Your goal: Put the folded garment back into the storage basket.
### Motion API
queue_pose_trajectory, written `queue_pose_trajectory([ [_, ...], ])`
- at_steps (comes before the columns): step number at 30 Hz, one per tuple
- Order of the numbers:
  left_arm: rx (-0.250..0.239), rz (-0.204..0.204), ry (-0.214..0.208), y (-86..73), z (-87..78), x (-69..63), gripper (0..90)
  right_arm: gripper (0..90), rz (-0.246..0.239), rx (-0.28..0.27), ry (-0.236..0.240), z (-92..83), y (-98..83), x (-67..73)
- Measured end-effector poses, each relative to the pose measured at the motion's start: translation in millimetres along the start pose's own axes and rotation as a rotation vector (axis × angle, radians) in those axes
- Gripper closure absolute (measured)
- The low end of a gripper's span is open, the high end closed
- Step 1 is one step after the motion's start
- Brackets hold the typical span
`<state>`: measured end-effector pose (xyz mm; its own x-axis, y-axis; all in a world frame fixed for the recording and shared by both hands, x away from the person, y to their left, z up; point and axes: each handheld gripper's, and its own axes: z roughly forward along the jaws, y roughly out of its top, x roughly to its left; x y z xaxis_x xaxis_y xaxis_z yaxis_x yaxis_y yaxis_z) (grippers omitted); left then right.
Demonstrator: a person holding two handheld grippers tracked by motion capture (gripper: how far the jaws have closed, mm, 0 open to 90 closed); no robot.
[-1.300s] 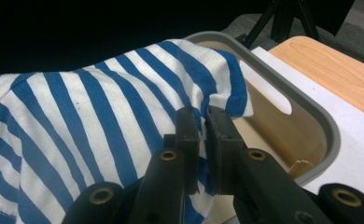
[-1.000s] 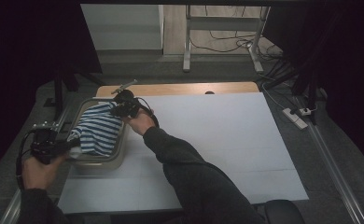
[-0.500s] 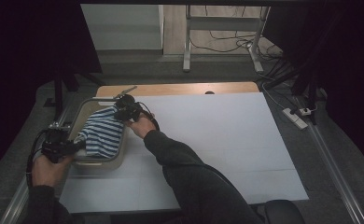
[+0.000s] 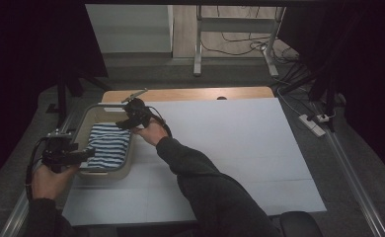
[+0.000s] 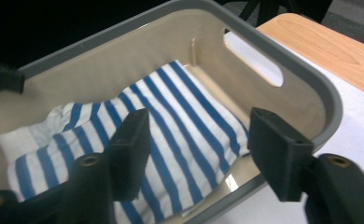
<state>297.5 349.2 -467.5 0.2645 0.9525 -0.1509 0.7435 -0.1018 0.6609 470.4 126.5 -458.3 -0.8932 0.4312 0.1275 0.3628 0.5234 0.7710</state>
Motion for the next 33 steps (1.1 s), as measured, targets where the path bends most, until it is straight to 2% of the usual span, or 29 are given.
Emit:
queue_pose_trajectory([
  [2, -0.026, -0.005, -0.023, 0.1, -0.2, -1.0, 19.6, 32.2, -0.006, 0.012, 0.012, -2.0, -1.1, 1.4],
  [4, -0.044, -0.020, -0.048, 0.6, -0.9, -1.3, 15.3, 27.1, -0.013, 0.000, 0.017, -3.5, -2.5, 2.6],
  [7, -0.039, -0.057, -0.091, 1.9, -2.4, -2.4, 12.5, 19.2, -0.022, 0.019, 0.031, -6.2, -3.4, 4.2],
  [12, -0.046, -0.077, -0.165, 4.0, -1.9, -8.2, 8.9, 11.2, -0.035, 0.025, 0.038, -11.5, -6.0, 7.1],
  [15, -0.056, -0.059, -0.179, 5.7, -0.6, -15.2, 5.1, 7.2, -0.048, 0.052, 0.038, -13.6, -8.5, 7.7],
  [20, -0.081, -0.013, -0.182, 6.5, 0.2, -27.5, 0.2, 4.2, -0.042, 0.063, 0.055, -18.5, -13.4, 8.1],
  [26, -0.105, 0.002, -0.217, 3.7, 1.0, -39.1, 0.0, 1.1, -0.047, 0.060, 0.064, -25.0, -19.0, 8.4],
  [30, -0.120, 0.016, -0.218, 0.9, -0.1, -46.2, 0.0, 0.3, -0.059, 0.067, 0.071, -28.3, -22.5, 8.5],
  [33, -0.131, 0.011, -0.236, -1.4, -2.5, -50.7, 0.0, 0.3, -0.071, 0.079, 0.071, -30.5, -25.0, 8.4],
])
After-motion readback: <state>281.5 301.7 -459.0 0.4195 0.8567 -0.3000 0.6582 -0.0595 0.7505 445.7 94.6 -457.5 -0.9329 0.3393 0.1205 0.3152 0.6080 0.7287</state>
